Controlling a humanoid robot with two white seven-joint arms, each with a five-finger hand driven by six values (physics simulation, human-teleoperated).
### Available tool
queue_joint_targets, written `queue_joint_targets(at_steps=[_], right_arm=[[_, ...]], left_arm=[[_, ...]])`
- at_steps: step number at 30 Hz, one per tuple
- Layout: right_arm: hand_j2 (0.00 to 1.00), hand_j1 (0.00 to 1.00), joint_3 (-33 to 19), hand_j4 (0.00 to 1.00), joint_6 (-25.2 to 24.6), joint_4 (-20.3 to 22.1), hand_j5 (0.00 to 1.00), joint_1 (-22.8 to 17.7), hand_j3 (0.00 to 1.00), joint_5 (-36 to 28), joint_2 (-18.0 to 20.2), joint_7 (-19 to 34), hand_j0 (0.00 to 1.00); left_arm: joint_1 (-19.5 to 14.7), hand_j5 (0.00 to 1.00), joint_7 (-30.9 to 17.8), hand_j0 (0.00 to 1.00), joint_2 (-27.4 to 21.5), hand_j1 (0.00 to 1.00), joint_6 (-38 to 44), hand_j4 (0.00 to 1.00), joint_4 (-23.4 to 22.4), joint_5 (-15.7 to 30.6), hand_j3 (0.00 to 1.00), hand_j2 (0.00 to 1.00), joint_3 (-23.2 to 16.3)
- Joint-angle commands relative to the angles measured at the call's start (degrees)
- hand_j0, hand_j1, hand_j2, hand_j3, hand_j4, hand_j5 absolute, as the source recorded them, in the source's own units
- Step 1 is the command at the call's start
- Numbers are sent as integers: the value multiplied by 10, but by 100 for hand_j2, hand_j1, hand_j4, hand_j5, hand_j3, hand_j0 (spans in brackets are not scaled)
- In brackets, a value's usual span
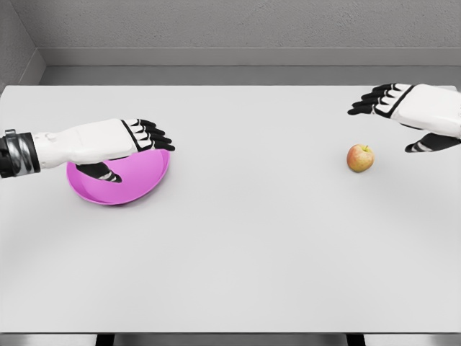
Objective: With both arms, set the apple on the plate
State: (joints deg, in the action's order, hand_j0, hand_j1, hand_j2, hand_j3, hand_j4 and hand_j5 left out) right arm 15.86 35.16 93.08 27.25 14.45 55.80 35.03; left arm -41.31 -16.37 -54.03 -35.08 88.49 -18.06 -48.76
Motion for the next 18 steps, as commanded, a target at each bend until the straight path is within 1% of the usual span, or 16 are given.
queue_joint_targets(at_steps=[1, 2, 3, 5, 7, 8, 9, 11, 12, 14, 15, 16, 18], right_arm=[[100, 100, 5, 100, -2, 6, 100, 0, 100, -3, -5, 0, 100], [100, 100, 5, 100, -2, 6, 100, 2, 100, -4, -5, 0, 100], [100, 100, 5, 100, -2, 5, 100, 8, 100, -20, -5, 0, 100], [100, 100, 5, 100, -2, 6, 100, 19, 100, -22, -6, 0, 100], [100, 100, 12, 100, -2, 3, 100, 17, 100, -23, -8, 0, 100], [100, 100, 26, 100, -2, 1, 100, 14, 100, -23, -8, 0, 100], [100, 100, 34, 100, -2, 1, 100, 11, 100, -22, 1, 0, 100], [100, 100, 31, 100, -2, -5, 100, 11, 100, -25, 5, 0, 100], [100, 100, 35, 100, -2, -18, 100, 11, 100, -46, 9, 0, 100], [100, 100, 43, 100, -2, -59, 100, 11, 100, -137, 4, 0, 100], [100, 100, 43, 100, -2, -66, 100, 11, 100, -162, 4, 0, 100], [100, 100, 44, 100, -2, -67, 100, 11, 100, -171, 5, 0, 100], [100, 100, 61, 100, -2, -75, 100, 11, 100, -173, 4, 0, 100]], left_arm=[[0, 100, 0, 100, -1, 100, 1, 100, 0, 4, 100, 100, 1], [0, 100, 0, 100, 0, 100, 1, 100, 0, 3, 100, 100, 1], [1, 100, 0, 100, 0, 100, 1, 100, 0, 3, 100, 100, 1], [1, 100, -1, 100, 2, 100, 1, 100, 0, 3, 100, 100, 1], [0, 100, -3, 100, 2, 100, 1, 100, 0, 3, 100, 100, 1], [1, 100, -3, 100, 2, 100, 1, 100, 0, 3, 100, 100, 1], [1, 100, -3, 100, 2, 100, 1, 100, 0, 3, 100, 100, 1], [1, 100, -3, 100, 1, 100, 1, 100, -1, 3, 100, 100, 1], [1, 100, -3, 100, 1, 100, 1, 100, -2, 3, 100, 100, 1], [0, 100, -3, 100, 1, 100, 1, 100, -2, 3, 100, 100, 1], [0, 100, -3, 100, 1, 100, 1, 100, -2, 3, 100, 100, 1], [-1, 100, -3, 100, 1, 100, 1, 100, -2, 3, 100, 100, 1], [-1, 100, -3, 100, 1, 100, 1, 100, -2, 3, 100, 100, 1]])
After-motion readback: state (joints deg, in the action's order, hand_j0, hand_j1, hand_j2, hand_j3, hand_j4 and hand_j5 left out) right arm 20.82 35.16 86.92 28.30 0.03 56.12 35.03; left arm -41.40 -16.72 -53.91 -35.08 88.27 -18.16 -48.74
